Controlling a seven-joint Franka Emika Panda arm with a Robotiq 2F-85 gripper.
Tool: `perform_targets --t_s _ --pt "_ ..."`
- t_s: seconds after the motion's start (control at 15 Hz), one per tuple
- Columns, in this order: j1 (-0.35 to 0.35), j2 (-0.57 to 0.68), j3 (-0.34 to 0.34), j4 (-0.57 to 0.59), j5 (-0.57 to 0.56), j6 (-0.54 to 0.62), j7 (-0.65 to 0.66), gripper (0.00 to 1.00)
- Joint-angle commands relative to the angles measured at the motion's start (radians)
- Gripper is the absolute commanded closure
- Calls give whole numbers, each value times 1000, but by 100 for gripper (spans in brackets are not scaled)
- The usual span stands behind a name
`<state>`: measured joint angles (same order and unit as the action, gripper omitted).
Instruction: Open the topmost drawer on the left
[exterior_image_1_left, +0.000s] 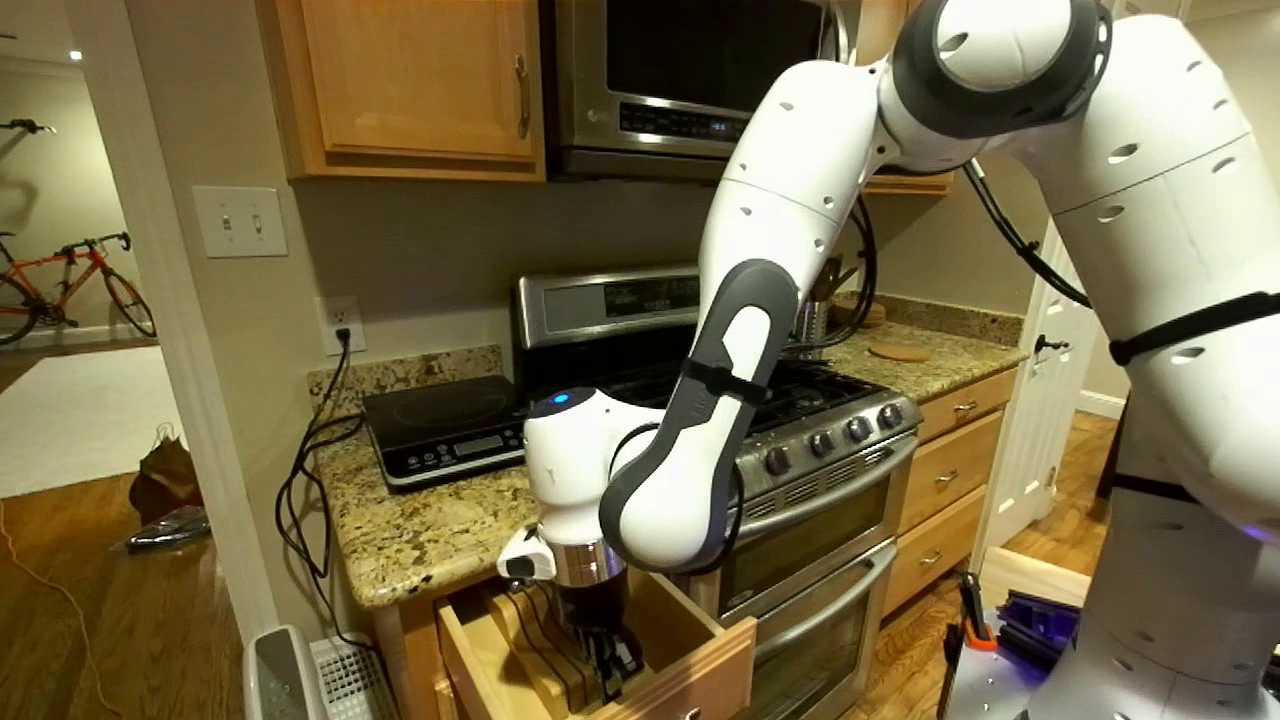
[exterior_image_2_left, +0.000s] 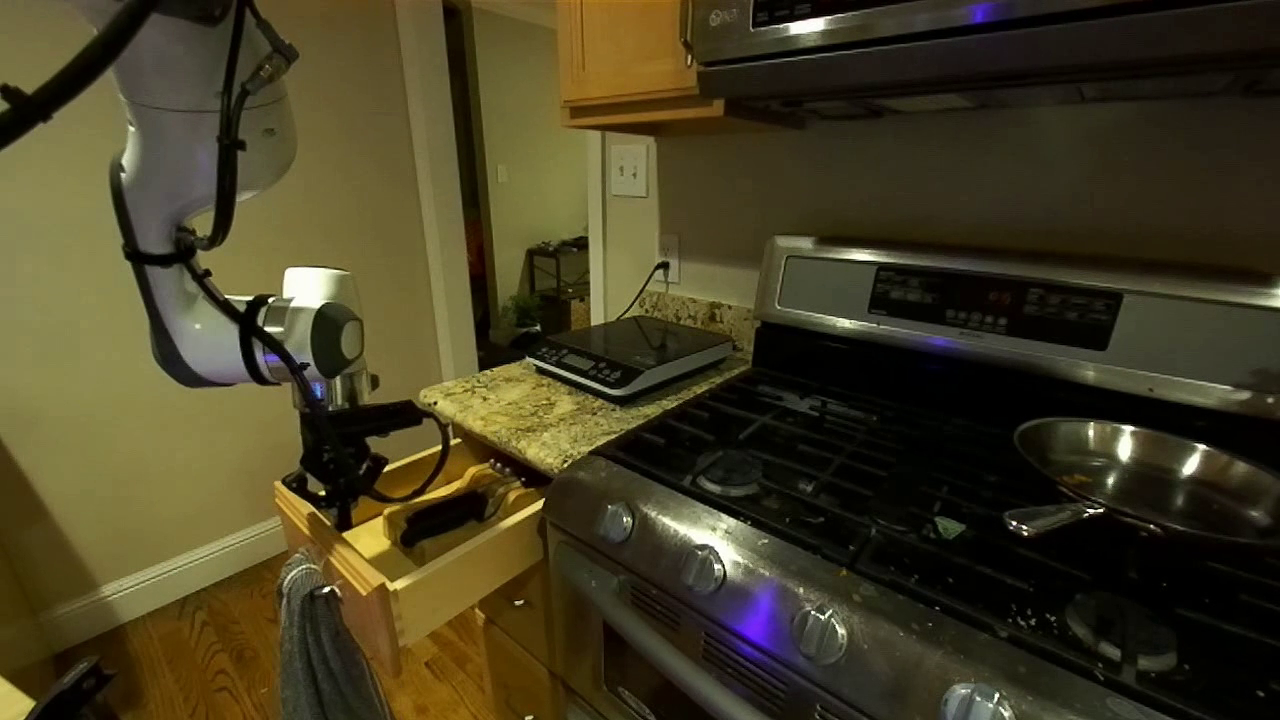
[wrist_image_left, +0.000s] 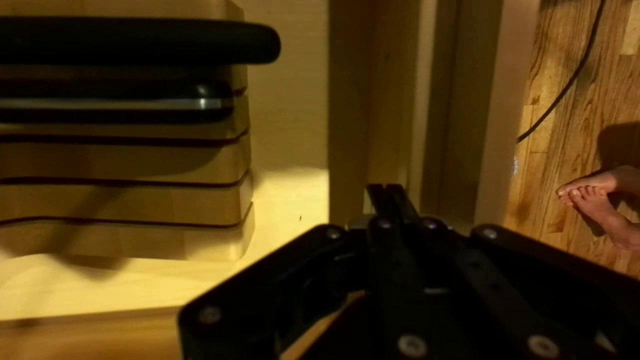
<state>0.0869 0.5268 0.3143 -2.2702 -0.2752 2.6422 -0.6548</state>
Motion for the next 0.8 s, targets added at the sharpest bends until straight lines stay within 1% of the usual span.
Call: perform_targets --t_s 0.0,0.13,0.27,0.33,0.4,0.6,0.73 --pt "-45 -67 66 -67 82 -49 -81 96" --pt "-46 -83 67 -72 103 -55 -90 96" --pt "-38 -106 51 -70 105 -56 -78 96" --pt "-34 -117 39 -65 96 -57 -73 71" --pt "-35 -133 33 -60 92 -55 -78 71" --pt "-41 -183 20 -50 94 -59 -93 55" --pt "-58 -214 29 -43 125 -79 -125 42"
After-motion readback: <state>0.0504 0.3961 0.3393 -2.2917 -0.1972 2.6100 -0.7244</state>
